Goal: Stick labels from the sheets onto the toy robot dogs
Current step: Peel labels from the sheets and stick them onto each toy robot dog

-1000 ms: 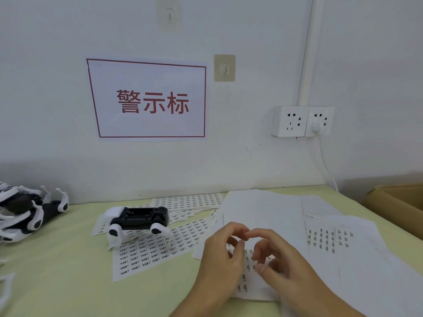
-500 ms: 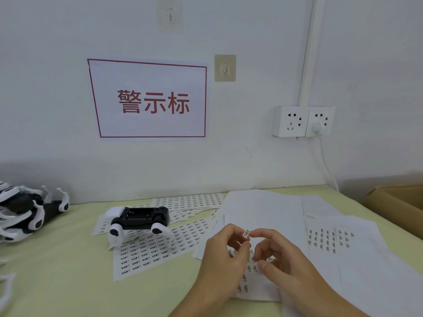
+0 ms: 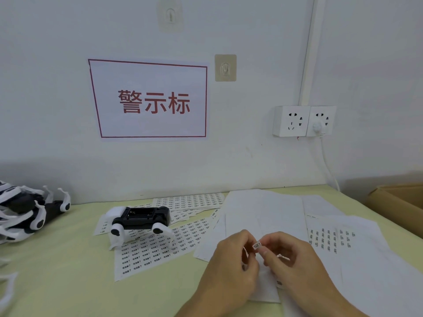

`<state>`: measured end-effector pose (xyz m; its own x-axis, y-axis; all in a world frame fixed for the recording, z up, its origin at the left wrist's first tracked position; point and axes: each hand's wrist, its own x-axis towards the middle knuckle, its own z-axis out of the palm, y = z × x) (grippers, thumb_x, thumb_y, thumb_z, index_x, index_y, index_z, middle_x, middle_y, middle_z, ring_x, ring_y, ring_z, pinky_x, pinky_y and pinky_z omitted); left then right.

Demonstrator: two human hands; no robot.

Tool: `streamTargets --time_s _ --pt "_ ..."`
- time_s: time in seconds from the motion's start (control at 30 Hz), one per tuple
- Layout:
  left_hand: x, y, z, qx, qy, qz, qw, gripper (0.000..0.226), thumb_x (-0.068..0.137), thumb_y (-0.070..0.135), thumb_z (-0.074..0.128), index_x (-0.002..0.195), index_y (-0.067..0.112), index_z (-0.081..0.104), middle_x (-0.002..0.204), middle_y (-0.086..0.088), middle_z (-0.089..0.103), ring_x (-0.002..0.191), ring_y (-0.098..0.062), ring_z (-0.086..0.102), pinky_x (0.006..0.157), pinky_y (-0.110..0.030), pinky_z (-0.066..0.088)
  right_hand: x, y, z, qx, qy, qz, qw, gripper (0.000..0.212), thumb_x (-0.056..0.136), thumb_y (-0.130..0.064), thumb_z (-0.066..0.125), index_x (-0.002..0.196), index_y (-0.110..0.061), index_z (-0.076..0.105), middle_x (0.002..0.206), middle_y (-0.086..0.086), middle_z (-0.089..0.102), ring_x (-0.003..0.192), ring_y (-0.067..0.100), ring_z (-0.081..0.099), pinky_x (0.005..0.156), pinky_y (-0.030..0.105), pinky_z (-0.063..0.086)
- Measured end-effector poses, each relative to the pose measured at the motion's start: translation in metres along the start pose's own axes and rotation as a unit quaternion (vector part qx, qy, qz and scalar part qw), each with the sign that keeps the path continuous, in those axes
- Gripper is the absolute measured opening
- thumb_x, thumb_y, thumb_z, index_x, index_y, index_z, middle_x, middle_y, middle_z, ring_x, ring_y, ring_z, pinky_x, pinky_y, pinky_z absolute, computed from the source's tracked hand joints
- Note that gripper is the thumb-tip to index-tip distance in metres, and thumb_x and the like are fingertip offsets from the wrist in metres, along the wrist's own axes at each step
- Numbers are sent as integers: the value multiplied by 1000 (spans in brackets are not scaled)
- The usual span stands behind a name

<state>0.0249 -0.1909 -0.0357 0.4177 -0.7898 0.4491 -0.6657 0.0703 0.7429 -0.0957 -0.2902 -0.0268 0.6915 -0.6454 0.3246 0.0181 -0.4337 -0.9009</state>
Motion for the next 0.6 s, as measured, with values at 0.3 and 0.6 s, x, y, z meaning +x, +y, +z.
streamTargets --time_s 0.3,0.6 --pt "1 1 0 -27 7 -16 999 10 88 26 55 83 23 63 74 11 62 62 -5 55 55 -15 41 -1 -2 0 -29 31 15 999 24 87 -8 71 70 -25 74 68 -2 71 63 9 65 58 18 50" --pt "3 0 -2 -46 25 -39 998 14 95 21 61 82 20 67 67 17 62 52 -3 52 52 -11 36 0 -3 0 -42 25 28 998 19 87 -10 71 71 -21 73 66 1 70 60 10 65 58 18 51"
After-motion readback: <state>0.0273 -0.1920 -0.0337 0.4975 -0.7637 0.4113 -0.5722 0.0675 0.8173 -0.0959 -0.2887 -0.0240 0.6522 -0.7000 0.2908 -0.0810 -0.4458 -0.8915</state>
